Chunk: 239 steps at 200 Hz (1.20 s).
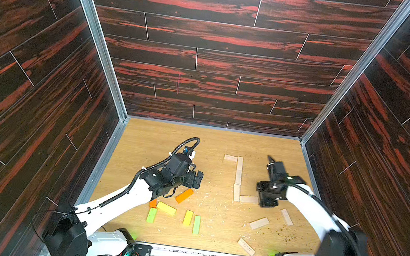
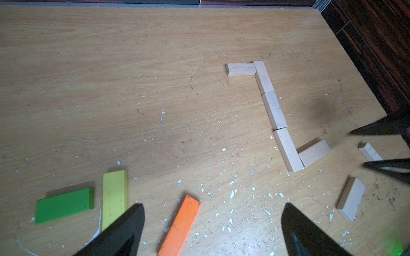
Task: Assemble a giraffe with building blocks
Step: Assemble the building block at the center of the board, then pick up the building block from the center of the board.
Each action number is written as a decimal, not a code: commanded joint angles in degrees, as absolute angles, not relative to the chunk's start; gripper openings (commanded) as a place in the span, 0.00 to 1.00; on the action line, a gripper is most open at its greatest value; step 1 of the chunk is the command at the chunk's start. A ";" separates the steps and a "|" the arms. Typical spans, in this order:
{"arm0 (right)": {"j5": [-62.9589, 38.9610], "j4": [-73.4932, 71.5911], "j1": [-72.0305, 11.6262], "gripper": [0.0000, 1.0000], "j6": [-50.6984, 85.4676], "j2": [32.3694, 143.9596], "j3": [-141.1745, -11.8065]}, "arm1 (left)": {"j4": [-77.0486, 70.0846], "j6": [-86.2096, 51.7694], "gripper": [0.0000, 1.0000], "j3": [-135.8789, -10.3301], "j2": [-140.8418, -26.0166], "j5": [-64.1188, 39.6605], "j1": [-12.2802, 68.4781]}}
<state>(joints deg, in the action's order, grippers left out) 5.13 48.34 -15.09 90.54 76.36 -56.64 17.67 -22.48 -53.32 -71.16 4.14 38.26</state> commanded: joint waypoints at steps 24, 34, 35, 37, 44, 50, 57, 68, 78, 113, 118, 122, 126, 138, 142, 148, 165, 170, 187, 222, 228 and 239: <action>8.80 61.44 -13.02 0.65 86.80 71.63 -54.35 | 15.26 -21.71 0.99 -52.82 -72.28 0.05 38.20; 8.04 61.01 -13.01 0.65 86.97 71.38 -52.58 | 14.99 -21.71 0.99 -52.82 -72.52 -0.54 38.20; 7.98 60.87 -13.01 0.65 86.99 71.42 -52.39 | 15.01 -21.71 0.99 -52.82 -72.52 -0.62 38.22; 7.64 60.66 -13.01 0.65 87.07 71.31 -51.97 | 14.96 -21.71 0.99 -52.82 -72.53 -0.75 38.23; 6.68 59.87 -13.03 0.65 87.35 71.38 -50.44 | 14.73 -21.67 0.99 -52.76 -72.62 -1.42 38.23; 6.02 59.10 -13.08 0.65 87.65 71.47 -49.24 | 14.60 -21.64 0.99 -52.73 -72.72 -1.86 38.28; 5.44 58.17 -13.23 0.65 88.00 71.54 -47.95 | 14.44 -21.54 0.99 -52.72 -72.81 -2.23 38.38; 4.70 56.81 -13.66 0.65 88.62 71.75 -45.86 | 14.41 -21.37 0.99 -52.73 -73.03 -2.78 38.56; 4.33 55.69 -14.32 0.65 89.07 72.03 -44.50 | 14.43 -21.27 0.99 -52.82 -73.30 -2.74 38.73; 3.12 52.02 -16.21 0.65 90.26 73.97 -41.94 | 14.57 -21.58 0.99 -53.15 -73.75 -2.85 38.94; 3.08 51.71 -16.46 0.65 90.35 74.20 -41.72 | 14.59 -21.53 0.99 -53.26 -73.78 -2.88 38.94; 3.07 51.49 -16.60 0.65 90.42 74.34 -41.54 | 14.67 -21.53 0.99 -53.34 -73.87 -2.92 39.01; 3.08 51.27 -16.69 0.65 90.48 74.59 -41.41 | 14.74 -21.62 0.99 -53.35 -73.85 -2.92 39.03; 2.85 50.22 -16.94 0.65 90.68 75.03 -40.72 | 14.85 -21.62 0.99 -53.52 -73.97 -2.92 39.03; 2.80 49.89 -17.03 0.65 90.77 75.18 -40.46 | 14.86 -21.62 0.99 -53.52 -73.94 -2.92 39.04; 2.73 49.23 -17.17 0.64 90.87 75.50 -40.09 | 14.85 -21.71 0.99 -53.57 -73.98 -2.95 39.05; 2.55 47.73 -17.53 0.64 90.97 76.47 -39.14 | 14.85 -21.79 0.99 -53.77 -74.15 -3.19 39.11; 2.40 47.39 -17.62 0.64 90.97 76.75 -38.76 | 14.90 -21.80 0.99 -53.85 -74.19 -3.31 39.12; 1.91 46.07 -17.75 0.63 91.05 77.17 -37.61 | 14.95 -21.96 0.99 -54.04 -74.38 -3.97 39.16; 2.14 44.33 -17.84 0.60 91.30 77.26 -35.61 | 14.60 -22.00 0.99 -54.39 -75.34 -6.60 39.61; 2.10 43.90 -17.84 0.59 91.32 77.26 -35.30 | 14.48 -21.90 0.99 -54.45 -75.46 -7.30 39.94; 2.02 43.30 -17.84 0.58 91.36 77.34 -34.83 | 14.10 -21.64 0.99 -54.57 -75.83 -8.61 40.55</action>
<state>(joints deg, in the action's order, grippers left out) 2.13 44.16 -17.41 90.06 76.29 -36.18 14.92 -22.35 -53.34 -75.16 -5.19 39.38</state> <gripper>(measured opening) 0.587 0.988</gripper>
